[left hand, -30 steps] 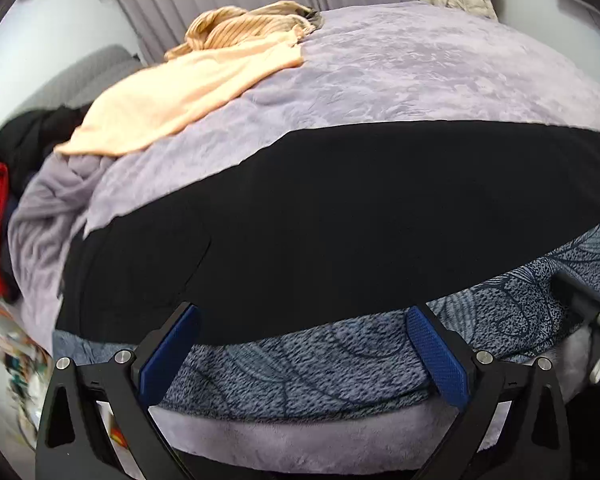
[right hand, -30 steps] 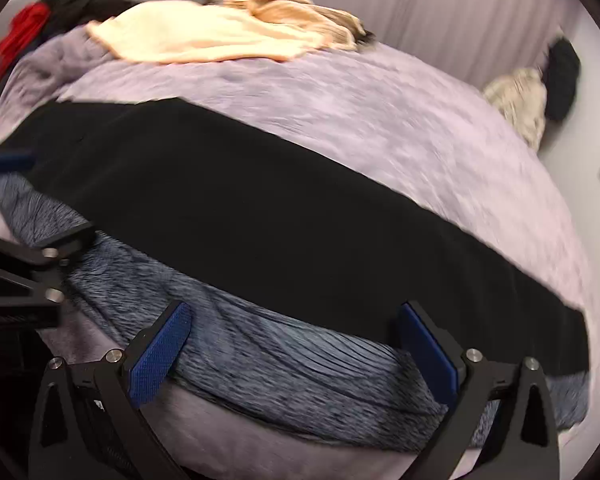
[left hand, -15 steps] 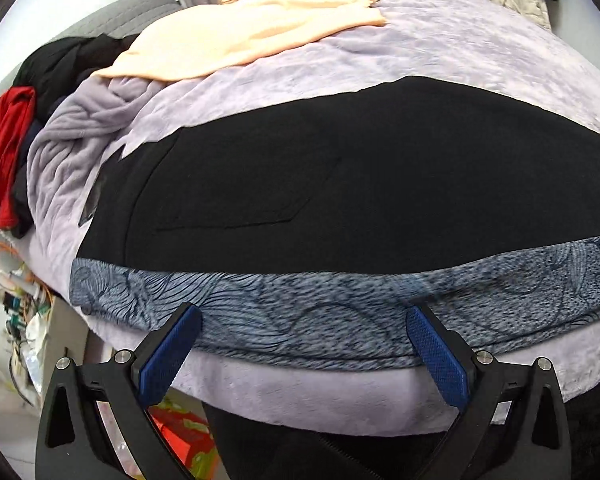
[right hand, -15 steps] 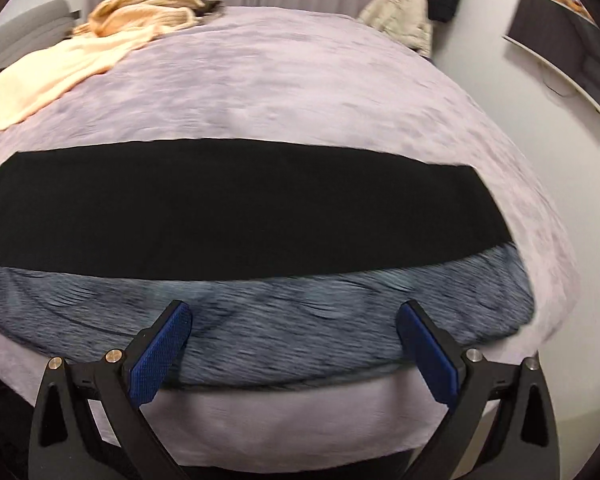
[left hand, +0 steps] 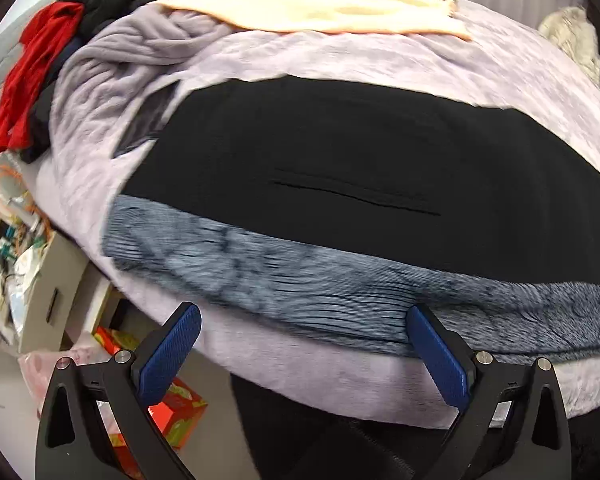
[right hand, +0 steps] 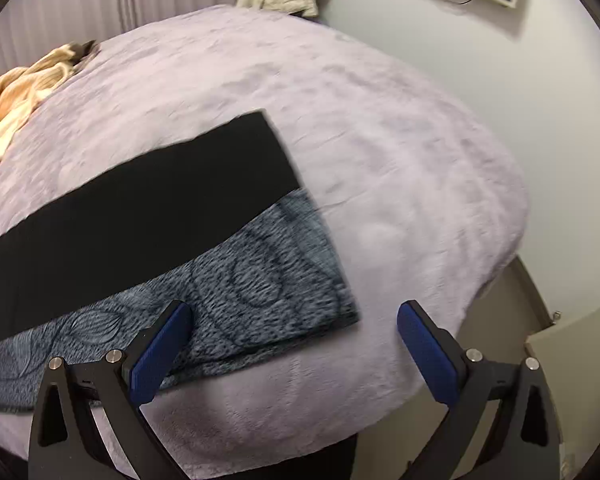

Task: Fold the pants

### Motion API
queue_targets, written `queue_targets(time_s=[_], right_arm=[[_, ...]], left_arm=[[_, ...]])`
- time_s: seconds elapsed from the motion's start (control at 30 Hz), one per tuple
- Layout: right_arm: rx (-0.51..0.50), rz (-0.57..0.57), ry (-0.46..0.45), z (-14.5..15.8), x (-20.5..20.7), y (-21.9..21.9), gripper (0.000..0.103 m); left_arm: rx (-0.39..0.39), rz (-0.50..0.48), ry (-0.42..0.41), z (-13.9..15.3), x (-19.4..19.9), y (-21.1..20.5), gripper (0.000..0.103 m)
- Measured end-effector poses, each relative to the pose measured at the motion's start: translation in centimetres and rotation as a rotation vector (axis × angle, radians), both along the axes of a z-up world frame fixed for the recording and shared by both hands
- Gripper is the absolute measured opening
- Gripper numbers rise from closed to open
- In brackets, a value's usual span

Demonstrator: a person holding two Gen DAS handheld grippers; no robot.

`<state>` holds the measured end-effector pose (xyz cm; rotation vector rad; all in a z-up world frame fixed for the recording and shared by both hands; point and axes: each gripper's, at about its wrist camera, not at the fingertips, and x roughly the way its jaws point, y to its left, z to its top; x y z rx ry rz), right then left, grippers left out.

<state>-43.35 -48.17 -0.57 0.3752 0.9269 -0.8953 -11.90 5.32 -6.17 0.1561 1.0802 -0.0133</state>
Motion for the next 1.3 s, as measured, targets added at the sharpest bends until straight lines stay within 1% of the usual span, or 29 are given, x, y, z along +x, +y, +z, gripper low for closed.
queue_targets(time_s=[0.03, 0.07, 0.1, 0.17, 0.23, 0.27, 0.3, 0.37, 0.43, 0.47, 0.53, 0.57, 0.6, 0.67, 0.73, 0.8, 0.87, 0.9, 0.93, 1.0, 1.03, 1.07, 1.1, 1.13, 1.17, 1.2, 1.23, 1.3], right_arm=[[-0.054, -0.028, -0.011, 0.9, -0.3, 0.4, 0.103], [-0.094, -0.034, -0.041, 1.8, 0.0, 0.8, 0.103], [-0.109, -0.024, -0.073, 2.5, 0.2, 1.4, 0.103], [-0.108, 0.038, -0.123, 3.6, 1.7, 2.9, 0.103], [-0.09, 0.144, -0.135, 4.0, 4.0, 5.1, 0.103], [-0.093, 0.208, -0.128, 3.9, 5.3, 6.4, 0.103], [-0.114, 0.27, -0.108, 3.8, 6.7, 7.9, 0.103], [-0.184, 0.373, -0.043, 3.1, 9.7, 11.4, 0.103], [-0.231, 0.46, -0.001, 1.9, 12.0, 12.9, 0.103], [-0.247, 0.497, 0.007, 1.7, 12.8, 14.0, 0.103], [-0.287, 0.57, 0.021, 1.4, 13.8, 15.7, 0.103], [-0.312, 0.604, 0.029, 1.4, 14.3, 16.7, 0.103], [-0.324, 0.63, 0.03, 1.6, 14.8, 17.0, 0.103], [-0.32, 0.666, 0.021, 1.8, 15.5, 17.5, 0.103], [-0.296, 0.69, 0.012, 1.7, 16.9, 18.2, 0.103], [-0.274, 0.706, 0.003, 1.8, 17.8, 18.8, 0.103], [-0.266, 0.712, 0.006, 1.8, 18.6, 19.5, 0.103], [-0.269, 0.717, 0.003, 1.8, 18.7, 19.8, 0.103], [-0.272, 0.721, -0.002, 1.9, 18.6, 20.0, 0.103], [-0.269, 0.721, -0.003, 1.7, 18.7, 20.1, 0.103], [-0.252, 0.716, 0.002, 1.3, 18.9, 20.0, 0.103], [-0.231, 0.709, 0.006, 1.1, 19.1, 19.8, 0.103], [-0.213, 0.703, 0.01, 0.9, 19.3, 19.5, 0.103], [-0.199, 0.694, 0.012, 0.8, 19.4, 19.2, 0.103], [-0.199, 0.683, 0.008, 1.0, 19.2, 18.9, 0.103], [-0.208, 0.672, 0.004, 1.1, 18.9, 18.6, 0.103], [-0.217, 0.655, 0.003, 1.3, 18.5, 18.1, 0.103], [-0.206, 0.62, 0.005, 1.4, 18.0, 17.0, 0.103]], left_arm=[[0.018, 0.021, -0.018, 0.4, 0.2, 0.7, 0.103], [0.04, 0.045, -0.038, 0.9, 0.3, 1.4, 0.103], [0.051, 0.067, -0.052, 1.2, 0.4, 2.1, 0.103], [0.057, 0.115, -0.057, 1.3, 0.9, 3.7, 0.103], [0.041, 0.151, -0.045, 0.8, 1.3, 4.9, 0.103], [0.032, 0.162, -0.036, 0.3, 1.3, 5.4, 0.103], [0.039, 0.176, -0.027, -0.1, 1.3, 5.8, 0.103], [0.072, 0.214, -0.022, -0.6, 1.2, 6.9, 0.103], [0.108, 0.268, -0.014, -1.0, 1.7, 8.9, 0.103], [0.106, 0.293, -0.019, -0.9, 1.9, 9.9, 0.103], [0.09, 0.327, -0.039, -0.2, 2.1, 11.2, 0.103], [0.077, 0.337, -0.063, 0.6, 2.4, 11.6, 0.103], [0.058, 0.337, -0.087, 1.2, 2.8, 11.8, 0.103], [0.011, 0.307, -0.131, 2.6, 3.7, 10.8, 0.103], [-0.001, 0.246, -0.165, 3.7, 5.4, 8.6, 0.103], [0.01, 0.175, -0.187, 4.5, 6.9, 6.3, 0.103], [0.071, 0.135, -0.194, 5.2, 8.2, 4.7, 0.103], [0.075, 0.127, -0.211, 5.5, 8.5, 4.4, 0.103], [0.063, 0.115, -0.212, 5.6, 9.1, 4.4, 0.103], [0.045, 0.094, -0.188, 5.0, 10.8, 4.3, 0.103], [0.059, 0.085, -0.184, 4.1, 11.6, 4.0, 0.103], [0.108, 0.099, -0.171, 3.2, 12.5, 3.8, 0.103], [0.187, 0.137, -0.138, 1.7, 13.2, 3.9, 0.103], [0.234, 0.172, -0.104, 0.6, 13.6, 4.2, 0.103], [0.201, 0.19, -0.081, -0.2, 13.3, 5.1, 0.103], [0.148, 0.205, -0.085, -0.3, 12.7, 5.9, 0.103], [0.112, 0.221, -0.09, -0.3, 11.9, 6.6, 0.103], [0.085, 0.235, -0.091, -0.1, 10.6, 7.6, 0.103]])
